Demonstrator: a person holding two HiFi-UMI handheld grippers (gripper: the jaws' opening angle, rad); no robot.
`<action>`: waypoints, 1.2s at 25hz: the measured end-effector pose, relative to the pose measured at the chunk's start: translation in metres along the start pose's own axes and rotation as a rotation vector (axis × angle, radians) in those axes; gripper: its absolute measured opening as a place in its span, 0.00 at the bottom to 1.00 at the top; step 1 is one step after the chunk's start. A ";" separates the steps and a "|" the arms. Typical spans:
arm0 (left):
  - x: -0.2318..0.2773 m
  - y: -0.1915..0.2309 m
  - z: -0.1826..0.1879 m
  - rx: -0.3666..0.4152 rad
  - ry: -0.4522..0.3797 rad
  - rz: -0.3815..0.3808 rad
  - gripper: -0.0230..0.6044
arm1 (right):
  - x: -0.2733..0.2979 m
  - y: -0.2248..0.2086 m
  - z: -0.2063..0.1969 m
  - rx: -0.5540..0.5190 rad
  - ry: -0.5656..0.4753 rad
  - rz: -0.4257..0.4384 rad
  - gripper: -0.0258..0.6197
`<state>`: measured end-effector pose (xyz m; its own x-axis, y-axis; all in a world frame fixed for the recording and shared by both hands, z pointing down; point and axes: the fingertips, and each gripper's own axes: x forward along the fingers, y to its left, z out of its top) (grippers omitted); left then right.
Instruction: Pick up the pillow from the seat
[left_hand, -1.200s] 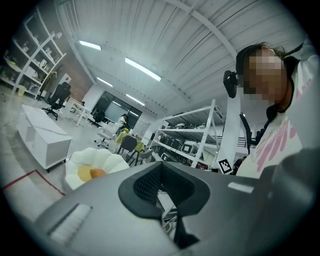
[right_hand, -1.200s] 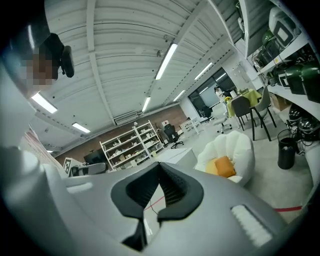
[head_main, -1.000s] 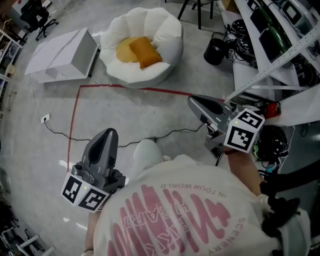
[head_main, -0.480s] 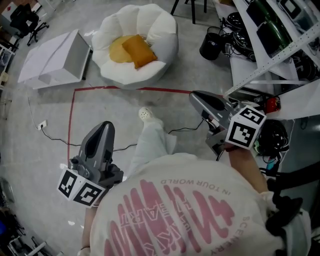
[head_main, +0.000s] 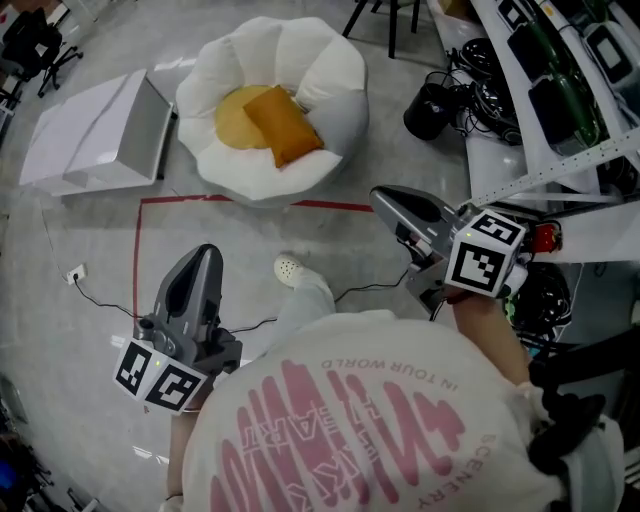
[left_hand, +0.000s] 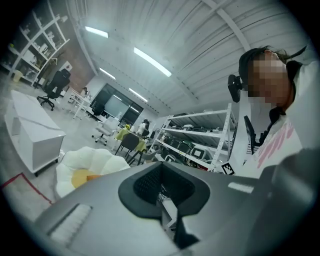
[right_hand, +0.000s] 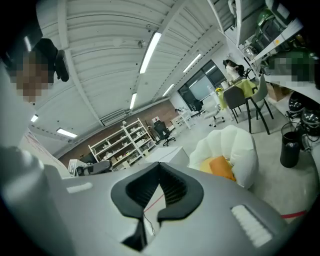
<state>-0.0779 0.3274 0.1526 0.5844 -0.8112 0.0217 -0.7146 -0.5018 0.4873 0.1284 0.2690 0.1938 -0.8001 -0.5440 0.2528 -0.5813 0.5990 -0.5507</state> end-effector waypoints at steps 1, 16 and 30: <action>0.011 0.014 0.009 -0.008 0.002 -0.001 0.06 | 0.017 -0.003 0.011 -0.005 0.010 0.005 0.05; 0.125 0.152 0.081 0.016 0.065 -0.005 0.06 | 0.181 -0.080 0.100 0.025 0.054 -0.020 0.05; 0.205 0.156 0.085 -0.121 0.019 -0.126 0.06 | 0.219 -0.103 0.093 0.091 0.121 0.003 0.05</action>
<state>-0.1022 0.0568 0.1591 0.6747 -0.7374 -0.0301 -0.5845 -0.5588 0.5883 0.0268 0.0334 0.2323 -0.8172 -0.4641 0.3417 -0.5671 0.5420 -0.6202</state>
